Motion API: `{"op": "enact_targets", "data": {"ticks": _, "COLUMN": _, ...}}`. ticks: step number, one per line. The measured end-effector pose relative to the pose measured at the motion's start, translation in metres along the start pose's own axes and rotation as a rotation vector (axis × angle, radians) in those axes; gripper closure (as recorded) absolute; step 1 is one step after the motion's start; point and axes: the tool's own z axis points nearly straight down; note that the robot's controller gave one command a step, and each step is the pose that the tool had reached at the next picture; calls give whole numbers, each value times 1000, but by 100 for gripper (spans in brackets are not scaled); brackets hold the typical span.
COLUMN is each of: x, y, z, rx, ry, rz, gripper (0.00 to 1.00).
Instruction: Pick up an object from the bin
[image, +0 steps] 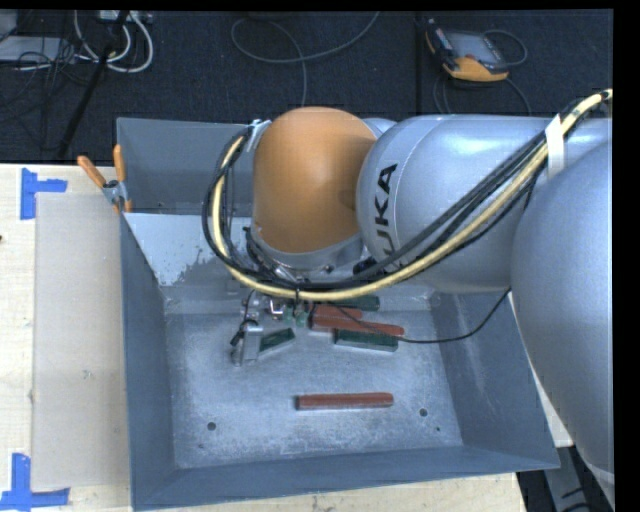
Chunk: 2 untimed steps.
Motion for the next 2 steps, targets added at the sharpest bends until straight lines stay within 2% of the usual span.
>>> {"op": "enact_targets", "data": {"ticks": 1, "x": -16, "y": -48, "z": 90, "rx": 4, "ry": 7, "rz": 36, "gripper": 0}}
{"op": "enact_targets", "data": {"ticks": 2, "x": -22, "y": -62, "z": 141, "rx": 2, "ry": 4, "rz": -107, "gripper": 0}}
